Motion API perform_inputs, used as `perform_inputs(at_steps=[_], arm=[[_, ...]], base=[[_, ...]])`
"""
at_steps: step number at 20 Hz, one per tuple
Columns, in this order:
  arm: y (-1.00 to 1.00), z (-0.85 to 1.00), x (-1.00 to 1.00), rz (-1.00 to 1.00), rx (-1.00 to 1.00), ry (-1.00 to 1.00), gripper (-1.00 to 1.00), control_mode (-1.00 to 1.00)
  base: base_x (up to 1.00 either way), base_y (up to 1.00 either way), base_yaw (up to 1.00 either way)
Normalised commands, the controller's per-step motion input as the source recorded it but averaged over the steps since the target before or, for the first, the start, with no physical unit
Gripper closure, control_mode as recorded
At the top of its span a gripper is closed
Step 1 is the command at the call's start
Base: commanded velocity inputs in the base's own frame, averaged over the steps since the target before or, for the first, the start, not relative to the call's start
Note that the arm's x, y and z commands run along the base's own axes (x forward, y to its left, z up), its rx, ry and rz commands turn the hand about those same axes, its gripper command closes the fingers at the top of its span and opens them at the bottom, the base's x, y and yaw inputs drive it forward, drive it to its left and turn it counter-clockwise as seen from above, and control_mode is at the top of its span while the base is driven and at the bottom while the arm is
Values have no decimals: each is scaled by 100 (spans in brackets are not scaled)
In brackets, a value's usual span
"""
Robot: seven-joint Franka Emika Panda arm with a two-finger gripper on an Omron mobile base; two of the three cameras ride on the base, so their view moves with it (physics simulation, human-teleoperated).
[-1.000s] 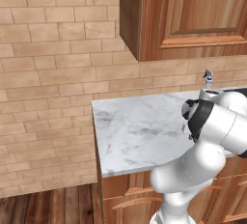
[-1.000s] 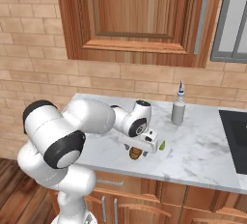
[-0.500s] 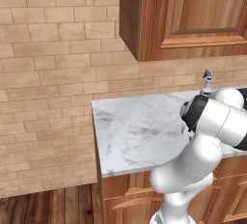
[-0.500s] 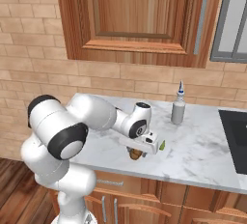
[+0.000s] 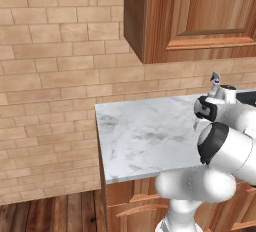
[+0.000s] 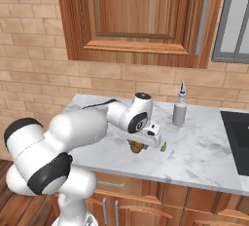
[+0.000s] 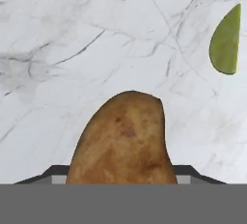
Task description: Place the lemon wedge and potato inside the fridge drawer. Close the drawer after placing the vegetables.
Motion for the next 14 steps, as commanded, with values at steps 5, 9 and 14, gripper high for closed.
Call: perform_inputs(at_steps=[5, 9, 14], arm=[[54, 100, -28, 5, -11, -11, 100, -100], [96, 88, -27, 0, -14, 0, 100, -100], [84, 12, -19, 0, -12, 1, 100, -100]], base=[[0, 0, 0], [0, 0, 0], [0, 0, 0]])
